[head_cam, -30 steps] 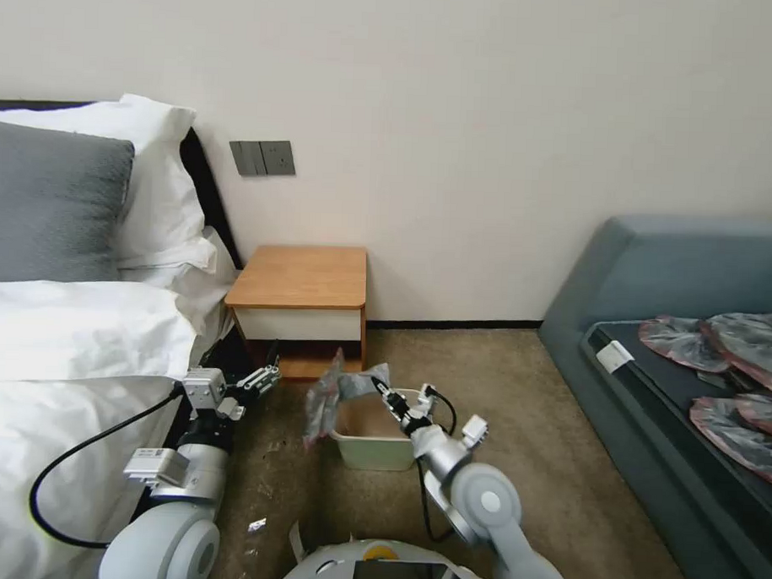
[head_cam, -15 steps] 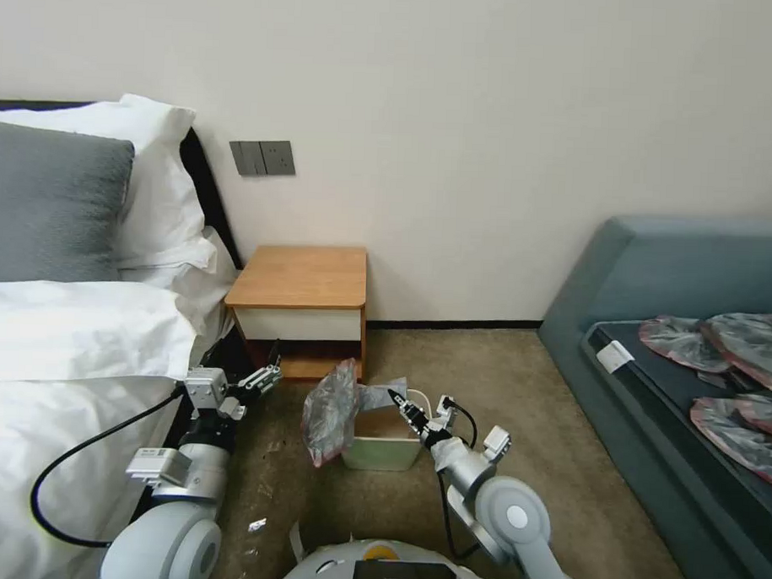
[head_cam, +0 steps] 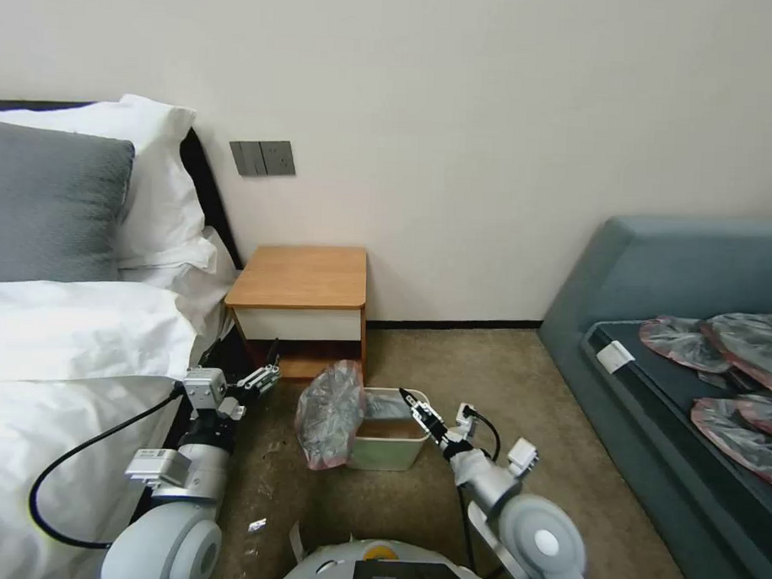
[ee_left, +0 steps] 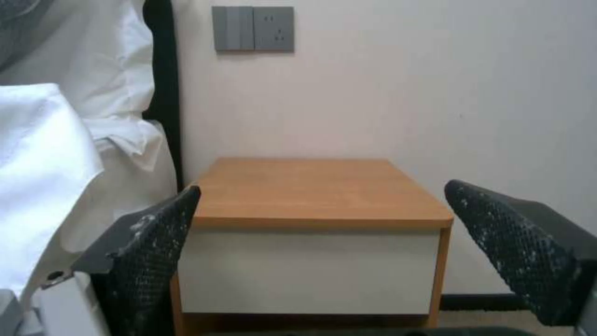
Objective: Pick up the garbage bag from the table and place it over the trash can.
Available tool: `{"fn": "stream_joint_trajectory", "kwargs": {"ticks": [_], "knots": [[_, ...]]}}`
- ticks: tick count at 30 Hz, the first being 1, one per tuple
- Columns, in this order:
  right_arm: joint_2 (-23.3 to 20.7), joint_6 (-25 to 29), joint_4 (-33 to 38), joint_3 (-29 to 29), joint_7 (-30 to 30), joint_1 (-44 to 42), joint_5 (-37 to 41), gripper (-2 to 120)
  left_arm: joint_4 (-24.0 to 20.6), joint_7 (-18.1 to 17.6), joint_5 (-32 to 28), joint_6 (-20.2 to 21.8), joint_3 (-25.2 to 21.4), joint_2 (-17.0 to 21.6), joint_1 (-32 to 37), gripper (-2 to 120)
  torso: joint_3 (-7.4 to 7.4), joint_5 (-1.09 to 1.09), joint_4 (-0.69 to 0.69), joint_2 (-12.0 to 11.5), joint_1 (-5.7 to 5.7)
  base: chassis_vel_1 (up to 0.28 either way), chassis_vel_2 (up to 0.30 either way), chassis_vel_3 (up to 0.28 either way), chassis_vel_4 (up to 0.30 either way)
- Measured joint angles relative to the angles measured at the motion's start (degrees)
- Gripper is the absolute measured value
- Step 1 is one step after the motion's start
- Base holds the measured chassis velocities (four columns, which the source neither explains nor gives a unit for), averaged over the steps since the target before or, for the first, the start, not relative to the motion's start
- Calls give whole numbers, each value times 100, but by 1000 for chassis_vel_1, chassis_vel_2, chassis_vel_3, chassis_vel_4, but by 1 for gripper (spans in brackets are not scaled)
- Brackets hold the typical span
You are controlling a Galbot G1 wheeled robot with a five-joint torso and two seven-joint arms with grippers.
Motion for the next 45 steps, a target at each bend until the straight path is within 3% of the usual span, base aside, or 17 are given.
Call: {"fn": "stream_joint_trajectory", "kwargs": {"ticks": [7,9,11,15,24,30,34,45], "knots": [[16,4,106,186,-3,-32,43,94,69,-48,76,26,91,43,-10,100,0,1,1,0,0,0,0,0,0],[31,12,121,198,-7,9,40,100,189,-96,208,46,300,80,2,100,0,1,1,0,0,0,0,0,0],[38,14,127,198,-13,18,35,100,237,-117,267,51,415,96,15,100,0,1,1,0,0,0,0,0,0],[61,29,134,227,-45,37,22,100,465,-235,602,65,1156,171,109,95,0,1,1,0,0,0,0,0,0],[69,55,74,323,-133,50,8,100,935,-277,920,44,1906,297,136,88,0,1,1,0,0,0,0,0,0],[120,74,39,329,-215,14,-26,100,1228,-401,916,102,2123,303,96,80,0,1,0,0,1,0,0,0,0],[159,82,30,352,-343,-33,-80,100,1526,-633,904,227,2244,283,-15,63,0,1,0,0,1,0,0,0,0],[158,88,-165,282,-589,-105,-270,100,1952,-1038,1205,342,2254,114,-187,60,1,1,1,0,0,0,0,0,0]]}}
